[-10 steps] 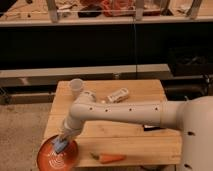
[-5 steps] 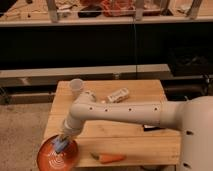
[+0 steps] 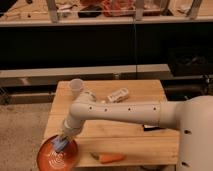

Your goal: Place the white sponge in the ceramic bowl

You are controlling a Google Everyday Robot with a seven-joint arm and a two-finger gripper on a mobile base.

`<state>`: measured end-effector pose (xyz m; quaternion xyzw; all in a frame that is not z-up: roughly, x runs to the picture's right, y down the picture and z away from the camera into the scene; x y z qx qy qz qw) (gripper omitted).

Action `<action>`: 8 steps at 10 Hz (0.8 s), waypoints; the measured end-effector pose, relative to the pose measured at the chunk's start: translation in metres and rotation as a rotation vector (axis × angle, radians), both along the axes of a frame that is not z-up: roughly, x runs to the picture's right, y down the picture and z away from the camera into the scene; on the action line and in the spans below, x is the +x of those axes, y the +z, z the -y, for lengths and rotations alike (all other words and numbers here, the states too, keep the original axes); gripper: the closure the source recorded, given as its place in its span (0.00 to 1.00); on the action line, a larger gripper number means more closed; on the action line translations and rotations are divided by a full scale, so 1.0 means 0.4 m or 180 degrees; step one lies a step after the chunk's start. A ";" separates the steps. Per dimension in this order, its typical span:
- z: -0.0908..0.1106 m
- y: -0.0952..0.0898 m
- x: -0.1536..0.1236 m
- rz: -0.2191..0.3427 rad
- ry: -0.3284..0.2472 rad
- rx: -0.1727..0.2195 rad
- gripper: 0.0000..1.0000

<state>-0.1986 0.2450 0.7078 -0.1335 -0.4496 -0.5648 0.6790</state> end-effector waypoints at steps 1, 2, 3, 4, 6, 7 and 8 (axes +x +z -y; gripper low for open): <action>0.000 0.003 0.000 0.0000 0.0003 -0.0003 0.84; 0.001 0.006 -0.001 0.0003 0.0000 -0.0005 0.86; 0.001 0.008 -0.003 0.0005 -0.0002 -0.0007 0.86; 0.001 0.010 -0.004 0.0011 -0.0003 -0.0011 0.86; 0.002 0.015 -0.006 0.0020 -0.0012 -0.0016 0.86; 0.003 0.017 -0.008 0.0027 -0.0015 -0.0020 0.86; 0.004 0.020 -0.010 0.0032 -0.0018 -0.0024 0.86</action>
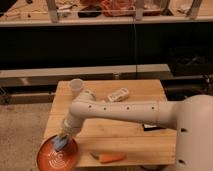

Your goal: Place the white sponge in the ceramic bowl

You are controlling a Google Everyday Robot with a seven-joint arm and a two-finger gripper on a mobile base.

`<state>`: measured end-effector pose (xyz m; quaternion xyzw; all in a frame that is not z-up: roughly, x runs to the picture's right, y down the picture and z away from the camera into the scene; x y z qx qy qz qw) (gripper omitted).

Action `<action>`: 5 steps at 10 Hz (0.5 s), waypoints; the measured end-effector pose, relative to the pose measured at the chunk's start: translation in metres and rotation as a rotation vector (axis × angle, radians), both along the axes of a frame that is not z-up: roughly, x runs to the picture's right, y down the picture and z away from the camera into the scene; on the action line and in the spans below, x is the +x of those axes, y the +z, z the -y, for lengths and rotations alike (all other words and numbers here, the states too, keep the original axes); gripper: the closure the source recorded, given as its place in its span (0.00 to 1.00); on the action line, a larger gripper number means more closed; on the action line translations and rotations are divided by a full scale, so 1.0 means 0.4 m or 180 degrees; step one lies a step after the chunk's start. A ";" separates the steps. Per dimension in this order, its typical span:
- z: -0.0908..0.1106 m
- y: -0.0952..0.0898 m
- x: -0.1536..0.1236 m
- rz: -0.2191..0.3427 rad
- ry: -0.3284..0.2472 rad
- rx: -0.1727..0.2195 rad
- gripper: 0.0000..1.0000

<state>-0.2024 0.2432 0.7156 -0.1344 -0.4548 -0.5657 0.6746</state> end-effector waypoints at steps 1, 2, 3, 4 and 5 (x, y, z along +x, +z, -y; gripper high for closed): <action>0.002 0.003 -0.001 0.0003 -0.0002 -0.0004 0.86; 0.004 0.005 -0.001 0.0004 -0.0004 -0.0006 0.88; 0.006 0.007 -0.002 0.0006 -0.0005 -0.0007 0.91; 0.008 0.009 -0.005 0.0010 -0.0007 -0.0009 0.91; 0.009 0.011 -0.006 0.0012 -0.0013 -0.0011 0.91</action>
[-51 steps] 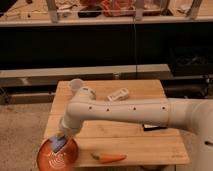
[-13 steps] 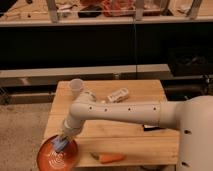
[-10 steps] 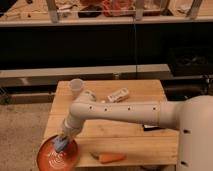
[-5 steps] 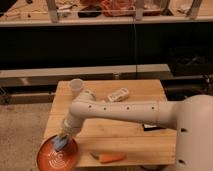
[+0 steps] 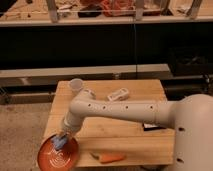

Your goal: Place the white sponge in the ceramic bowl

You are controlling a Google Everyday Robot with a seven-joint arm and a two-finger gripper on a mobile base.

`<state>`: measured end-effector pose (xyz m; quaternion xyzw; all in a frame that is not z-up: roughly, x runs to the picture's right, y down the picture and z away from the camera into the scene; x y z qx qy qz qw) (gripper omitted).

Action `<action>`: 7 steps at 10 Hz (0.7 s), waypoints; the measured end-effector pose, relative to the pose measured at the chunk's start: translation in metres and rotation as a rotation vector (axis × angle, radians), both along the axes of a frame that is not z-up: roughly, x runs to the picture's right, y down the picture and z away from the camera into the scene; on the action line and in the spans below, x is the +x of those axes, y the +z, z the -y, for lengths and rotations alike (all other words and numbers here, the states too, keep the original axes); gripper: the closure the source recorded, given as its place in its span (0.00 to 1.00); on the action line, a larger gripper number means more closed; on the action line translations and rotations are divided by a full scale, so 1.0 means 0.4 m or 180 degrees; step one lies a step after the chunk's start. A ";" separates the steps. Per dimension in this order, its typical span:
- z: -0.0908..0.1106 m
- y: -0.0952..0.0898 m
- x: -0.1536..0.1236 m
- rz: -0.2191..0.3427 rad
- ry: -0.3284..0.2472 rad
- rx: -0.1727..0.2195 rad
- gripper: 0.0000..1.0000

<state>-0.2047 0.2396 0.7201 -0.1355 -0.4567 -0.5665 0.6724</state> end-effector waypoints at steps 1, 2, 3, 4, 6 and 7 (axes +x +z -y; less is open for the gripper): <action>0.001 0.002 -0.001 0.0001 -0.0001 -0.0002 0.90; 0.002 0.004 -0.002 0.0003 -0.0002 -0.0004 0.84; 0.005 0.005 -0.002 0.0003 -0.0006 -0.0005 0.82; 0.007 0.006 -0.004 0.0005 -0.0011 -0.0005 0.82; 0.009 0.006 -0.007 0.0008 -0.0016 -0.0007 0.74; 0.010 0.007 -0.007 0.0007 -0.0019 -0.0007 0.66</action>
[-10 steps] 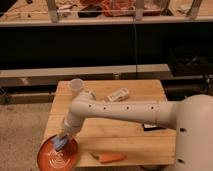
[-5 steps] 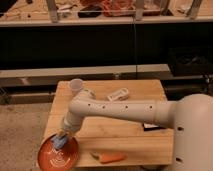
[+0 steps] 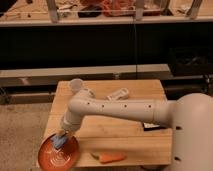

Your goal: Place the white sponge in the ceramic bowl

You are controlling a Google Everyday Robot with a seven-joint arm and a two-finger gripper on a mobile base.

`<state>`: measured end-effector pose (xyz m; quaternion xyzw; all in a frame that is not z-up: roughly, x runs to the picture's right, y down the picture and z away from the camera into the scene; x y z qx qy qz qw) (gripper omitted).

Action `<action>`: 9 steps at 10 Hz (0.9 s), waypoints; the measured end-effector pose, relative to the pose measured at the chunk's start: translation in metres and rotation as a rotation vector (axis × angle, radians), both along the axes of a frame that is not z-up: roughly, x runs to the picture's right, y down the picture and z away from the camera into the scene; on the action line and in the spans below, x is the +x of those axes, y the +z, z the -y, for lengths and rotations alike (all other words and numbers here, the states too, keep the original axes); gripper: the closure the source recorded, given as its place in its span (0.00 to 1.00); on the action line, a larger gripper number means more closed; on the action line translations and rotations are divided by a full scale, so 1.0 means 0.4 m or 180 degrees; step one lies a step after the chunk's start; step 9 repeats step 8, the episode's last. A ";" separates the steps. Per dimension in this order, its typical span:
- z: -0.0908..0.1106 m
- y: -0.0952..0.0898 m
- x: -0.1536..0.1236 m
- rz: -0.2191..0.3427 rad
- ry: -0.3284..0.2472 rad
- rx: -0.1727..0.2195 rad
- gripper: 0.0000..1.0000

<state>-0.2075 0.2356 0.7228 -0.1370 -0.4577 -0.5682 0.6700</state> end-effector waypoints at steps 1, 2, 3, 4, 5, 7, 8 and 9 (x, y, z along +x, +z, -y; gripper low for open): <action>0.000 0.001 0.000 -0.0002 -0.0002 0.0000 0.62; 0.001 0.000 -0.001 0.0000 -0.0008 0.0000 0.47; 0.002 0.000 -0.001 -0.0001 -0.0010 0.0000 0.39; 0.003 -0.001 0.000 -0.0003 -0.0011 0.0000 0.33; 0.004 -0.001 0.000 -0.0004 -0.0011 -0.0001 0.31; 0.006 -0.002 -0.001 -0.0006 -0.0018 0.0002 0.31; 0.007 -0.002 -0.001 -0.0008 -0.0020 0.0003 0.31; 0.007 -0.002 -0.001 -0.0008 -0.0020 0.0003 0.31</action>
